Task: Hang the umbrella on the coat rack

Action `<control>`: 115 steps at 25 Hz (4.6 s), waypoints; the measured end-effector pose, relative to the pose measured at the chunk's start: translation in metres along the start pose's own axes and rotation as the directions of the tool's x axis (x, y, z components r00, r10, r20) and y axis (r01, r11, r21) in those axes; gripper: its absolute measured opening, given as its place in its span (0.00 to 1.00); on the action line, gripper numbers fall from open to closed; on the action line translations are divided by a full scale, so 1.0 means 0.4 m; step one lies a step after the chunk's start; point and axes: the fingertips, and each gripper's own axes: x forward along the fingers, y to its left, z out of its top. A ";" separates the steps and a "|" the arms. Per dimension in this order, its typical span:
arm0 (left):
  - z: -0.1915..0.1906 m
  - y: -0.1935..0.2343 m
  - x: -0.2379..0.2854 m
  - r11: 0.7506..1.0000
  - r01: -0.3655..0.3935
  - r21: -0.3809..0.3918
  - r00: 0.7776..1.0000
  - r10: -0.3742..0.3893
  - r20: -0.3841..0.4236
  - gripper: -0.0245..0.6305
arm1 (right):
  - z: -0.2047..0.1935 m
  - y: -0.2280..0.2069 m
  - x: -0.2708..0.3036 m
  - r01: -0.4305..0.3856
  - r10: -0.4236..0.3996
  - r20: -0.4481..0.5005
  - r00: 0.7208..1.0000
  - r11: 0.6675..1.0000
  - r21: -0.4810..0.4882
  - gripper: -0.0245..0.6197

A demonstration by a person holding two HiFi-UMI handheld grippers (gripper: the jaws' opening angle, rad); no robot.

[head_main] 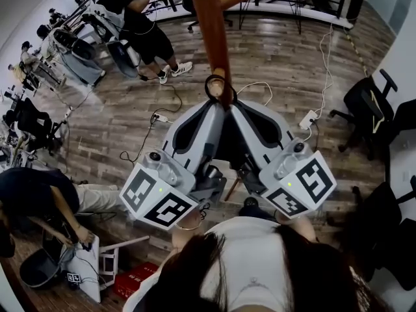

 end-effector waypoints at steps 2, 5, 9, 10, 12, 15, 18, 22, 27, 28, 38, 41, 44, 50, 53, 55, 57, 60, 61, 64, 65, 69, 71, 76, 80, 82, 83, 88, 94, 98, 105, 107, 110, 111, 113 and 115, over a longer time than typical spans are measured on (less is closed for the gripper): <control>-0.005 0.004 0.001 1.000 -0.003 -0.004 1.000 0.003 -0.006 0.06 | -0.006 -0.004 0.001 0.005 -0.005 -0.004 1.000 1.000 0.004 0.09; -0.011 0.016 -0.004 1.000 -0.006 -0.013 1.000 0.006 -0.015 0.06 | -0.019 -0.005 0.008 0.012 -0.012 -0.011 1.000 1.000 0.011 0.09; -0.019 0.034 -0.002 1.000 -0.008 -0.022 1.000 0.007 -0.026 0.06 | -0.036 -0.016 0.018 0.024 -0.024 -0.016 1.000 0.999 0.021 0.09; -0.023 0.036 0.001 1.000 -0.009 -0.024 1.000 0.009 -0.029 0.05 | -0.039 -0.020 0.018 0.026 -0.025 -0.018 1.000 0.999 0.023 0.09; -0.031 0.038 0.006 0.999 -0.013 -0.029 0.999 0.012 -0.034 0.05 | -0.043 -0.028 0.015 0.029 -0.028 -0.022 0.999 0.999 0.028 0.09; -0.038 0.040 0.012 0.999 -0.016 -0.032 0.999 0.015 -0.040 0.05 | -0.046 -0.037 0.012 0.031 -0.030 -0.026 0.999 0.999 0.034 0.09; -0.043 0.047 0.016 0.999 -0.018 -0.036 0.999 0.016 -0.045 0.06 | -0.052 -0.043 0.016 0.033 -0.032 -0.031 0.999 0.999 0.036 0.09; -0.053 0.058 0.016 0.999 -0.024 -0.041 0.998 0.022 -0.051 0.05 | -0.066 -0.051 0.018 0.036 -0.034 -0.039 0.999 0.998 0.041 0.09; -0.063 0.066 0.027 0.999 -0.031 -0.043 0.998 0.029 -0.057 0.06 | -0.073 -0.066 0.020 0.035 -0.033 -0.047 0.998 0.999 0.040 0.09; -0.066 0.068 0.029 0.998 -0.034 -0.044 0.998 0.032 -0.057 0.05 | -0.075 -0.069 0.021 0.035 -0.033 -0.050 0.998 0.999 0.041 0.09; -0.083 0.087 0.043 0.997 -0.043 -0.062 0.997 0.039 -0.064 0.06 | -0.087 -0.094 0.026 0.036 -0.033 -0.057 0.998 0.998 0.052 0.09; -0.086 0.089 0.047 0.997 -0.049 -0.060 0.997 0.045 -0.065 0.06 | -0.089 -0.098 0.026 0.034 -0.031 -0.060 0.998 0.998 0.058 0.09; -0.088 0.089 0.048 0.997 -0.051 -0.054 0.997 0.048 -0.065 0.06 | -0.090 -0.101 0.027 0.032 -0.028 -0.061 0.998 0.998 0.059 0.09; -0.098 0.087 0.054 0.997 -0.054 -0.046 0.996 0.051 -0.066 0.06 | -0.093 -0.110 0.022 0.017 -0.013 -0.058 0.998 0.998 0.067 0.09; -0.103 0.087 0.052 0.998 -0.059 -0.039 0.996 0.056 -0.069 0.06 | -0.098 -0.110 0.021 0.008 -0.004 -0.062 0.998 0.997 0.073 0.09; -0.103 0.087 0.050 0.997 -0.060 -0.041 0.996 0.057 -0.069 0.06 | -0.099 -0.108 0.021 0.001 0.004 -0.065 0.998 0.998 0.070 0.09; -0.101 0.086 0.048 0.997 -0.062 -0.044 0.996 0.059 -0.064 0.06 | -0.098 -0.106 0.022 -0.004 0.008 -0.066 0.998 0.998 0.070 0.09; -0.096 0.085 0.049 0.997 -0.067 -0.042 0.996 0.064 -0.062 0.06 | -0.095 -0.103 0.024 -0.009 0.014 -0.068 0.998 0.997 0.071 0.10; -0.096 0.084 0.049 0.997 -0.068 -0.040 0.996 0.065 -0.062 0.06 | -0.094 -0.103 0.025 -0.011 0.016 -0.069 0.997 0.998 0.069 0.10; -0.099 0.083 0.052 0.997 -0.068 -0.039 0.996 0.066 -0.063 0.06 | -0.095 -0.105 0.022 -0.015 0.020 -0.067 0.998 0.998 0.066 0.10; -0.102 0.082 0.051 0.997 -0.068 -0.039 0.996 0.065 -0.063 0.06 | -0.096 -0.105 0.019 -0.016 0.020 -0.067 0.998 0.998 0.065 0.10; -0.105 0.073 0.037 0.997 -0.063 -0.039 0.996 0.060 -0.059 0.06 | -0.100 -0.091 0.009 -0.018 0.022 -0.075 0.997 0.998 0.052 0.10; -0.102 0.071 0.031 0.997 -0.060 -0.039 0.996 0.057 -0.061 0.06 | -0.100 -0.084 0.009 -0.018 0.022 -0.079 0.997 0.999 0.049 0.10; -0.094 0.074 0.031 0.998 -0.051 -0.045 0.997 0.048 -0.063 0.06 | -0.099 -0.080 0.017 -0.018 0.021 -0.094 0.995 0.999 0.032 0.10; -0.093 0.072 0.031 0.998 -0.048 -0.044 0.997 0.045 -0.063 0.06 | -0.097 -0.079 0.017 -0.014 0.017 -0.093 0.996 1.000 0.027 0.10; -0.093 0.073 0.030 0.998 -0.048 -0.043 0.997 0.046 -0.067 0.06 | -0.097 -0.078 0.017 -0.007 0.009 -0.093 0.996 1.000 0.022 0.10; -0.094 0.074 0.027 0.998 -0.049 -0.043 0.997 0.046 -0.068 0.06 | -0.098 -0.075 0.017 -0.005 0.006 -0.093 0.996 1.000 0.019 0.10; -0.100 0.070 0.016 0.998 -0.049 -0.050 0.996 0.046 -0.074 0.06 | -0.097 -0.070 0.003 0.011 -0.010 -0.091 0.996 1.000 0.010 0.10; -0.109 0.058 -0.005 0.997 -0.048 -0.052 0.997 0.044 -0.069 0.06 | -0.099 -0.065 -0.024 0.029 -0.029 -0.083 0.996 1.000 0.002 0.10; -0.110 0.049 -0.014 0.998 -0.046 -0.051 0.996 0.042 -0.073 0.06 | -0.096 -0.056 -0.033 0.043 -0.043 -0.084 0.996 0.999 -0.008 0.10; -0.115 0.037 -0.050 0.998 -0.057 -0.029 0.995 0.054 -0.089 0.06 | -0.100 -0.027 -0.051 0.071 -0.074 -0.084 0.994 0.997 -0.031 0.10; -0.113 0.035 -0.064 0.998 -0.056 -0.027 0.994 0.054 -0.092 0.06 | -0.102 -0.016 -0.052 0.079 -0.082 -0.085 0.993 0.996 -0.036 0.10; -0.111 0.036 -0.077 0.998 -0.062 -0.026 0.994 0.059 -0.095 0.06 | -0.104 -0.009 -0.053 0.093 -0.096 -0.086 0.992 0.995 -0.038 0.10; -0.112 0.036 -0.081 0.998 -0.063 -0.028 0.994 0.060 -0.094 0.06 | -0.105 -0.006 -0.056 0.099 -0.102 -0.084 0.991 0.994 -0.040 0.10; -0.113 0.034 -0.094 0.997 -0.063 -0.034 0.994 0.060 -0.092 0.06 | -0.106 0.002 -0.063 0.112 -0.117 -0.083 0.990 0.992 -0.056 0.10; -0.113 0.030 -0.109 0.997 -0.062 -0.038 0.994 0.059 -0.090 0.06 | -0.108 0.015 -0.070 0.128 -0.134 -0.081 0.988 0.989 -0.077 0.10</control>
